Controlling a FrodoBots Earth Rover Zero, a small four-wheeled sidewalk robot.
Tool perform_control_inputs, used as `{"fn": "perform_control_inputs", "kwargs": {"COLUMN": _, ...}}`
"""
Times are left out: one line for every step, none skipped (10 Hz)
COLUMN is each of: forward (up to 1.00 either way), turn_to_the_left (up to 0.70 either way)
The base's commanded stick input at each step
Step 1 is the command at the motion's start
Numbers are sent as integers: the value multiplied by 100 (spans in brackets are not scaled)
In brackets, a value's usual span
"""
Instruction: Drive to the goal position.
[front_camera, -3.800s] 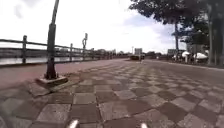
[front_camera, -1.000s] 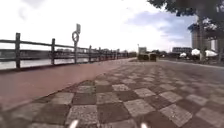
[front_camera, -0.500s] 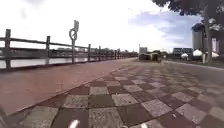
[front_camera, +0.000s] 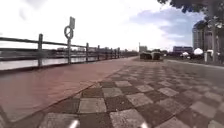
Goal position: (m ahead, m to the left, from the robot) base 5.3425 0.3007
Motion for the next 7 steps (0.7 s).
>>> {"fn": "perform_control_inputs", "kwargs": {"forward": 100, "turn_to_the_left": 0}}
{"fn": "perform_control_inputs", "kwargs": {"forward": 100, "turn_to_the_left": 0}}
{"fn": "perform_control_inputs", "kwargs": {"forward": 100, "turn_to_the_left": 0}}
{"fn": "perform_control_inputs", "kwargs": {"forward": 100, "turn_to_the_left": 0}}
{"fn": "perform_control_inputs", "kwargs": {"forward": 100, "turn_to_the_left": 0}}
{"fn": "perform_control_inputs", "kwargs": {"forward": 100, "turn_to_the_left": 0}}
{"fn": "perform_control_inputs", "kwargs": {"forward": 100, "turn_to_the_left": 0}}
